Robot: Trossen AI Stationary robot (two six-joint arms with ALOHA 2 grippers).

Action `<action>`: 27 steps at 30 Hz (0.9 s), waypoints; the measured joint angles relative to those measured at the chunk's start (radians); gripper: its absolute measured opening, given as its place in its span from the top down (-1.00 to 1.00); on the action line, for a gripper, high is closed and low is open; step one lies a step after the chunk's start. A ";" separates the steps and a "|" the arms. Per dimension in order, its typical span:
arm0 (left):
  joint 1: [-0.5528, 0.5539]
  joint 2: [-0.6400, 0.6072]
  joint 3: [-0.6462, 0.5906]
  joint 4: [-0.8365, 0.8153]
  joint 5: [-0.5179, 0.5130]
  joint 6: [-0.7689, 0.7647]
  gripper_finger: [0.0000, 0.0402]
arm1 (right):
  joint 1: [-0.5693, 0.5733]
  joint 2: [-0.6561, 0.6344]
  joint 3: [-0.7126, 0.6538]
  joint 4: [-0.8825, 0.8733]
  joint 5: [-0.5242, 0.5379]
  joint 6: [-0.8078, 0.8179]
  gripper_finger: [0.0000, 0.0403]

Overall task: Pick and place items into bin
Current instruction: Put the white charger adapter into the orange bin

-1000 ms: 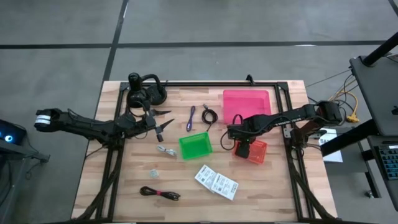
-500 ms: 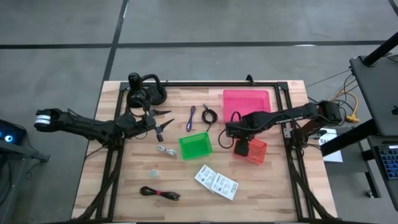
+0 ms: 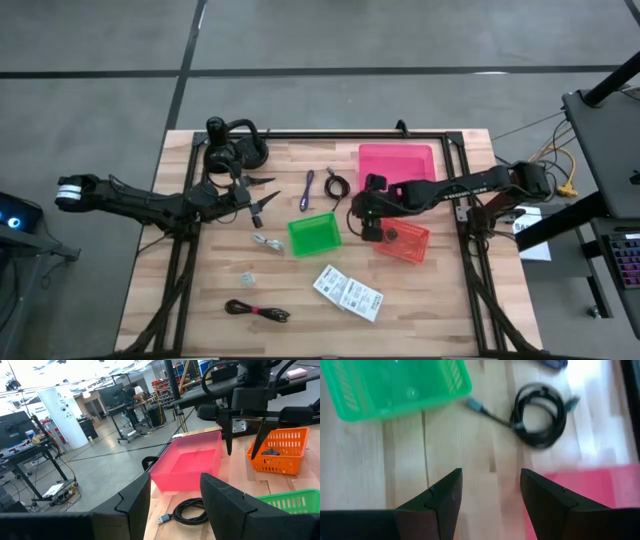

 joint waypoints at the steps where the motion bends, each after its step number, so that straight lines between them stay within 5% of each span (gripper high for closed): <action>1: 0.000 0.000 0.000 0.000 0.000 0.000 0.21 | 0.000 -0.009 -0.012 0.035 -0.001 -0.018 0.07; 15: 0.000 0.000 0.000 0.001 0.000 0.000 0.21 | -0.003 -0.193 -0.328 0.808 -0.132 -0.302 0.07; 21: 0.000 0.000 0.000 0.002 0.000 0.000 0.21 | -0.035 -0.239 -0.432 0.968 -0.146 -0.340 0.07; 27: 0.000 0.000 0.000 0.002 0.000 0.000 0.21 | -0.106 -0.254 -0.508 1.207 -0.388 -0.350 0.07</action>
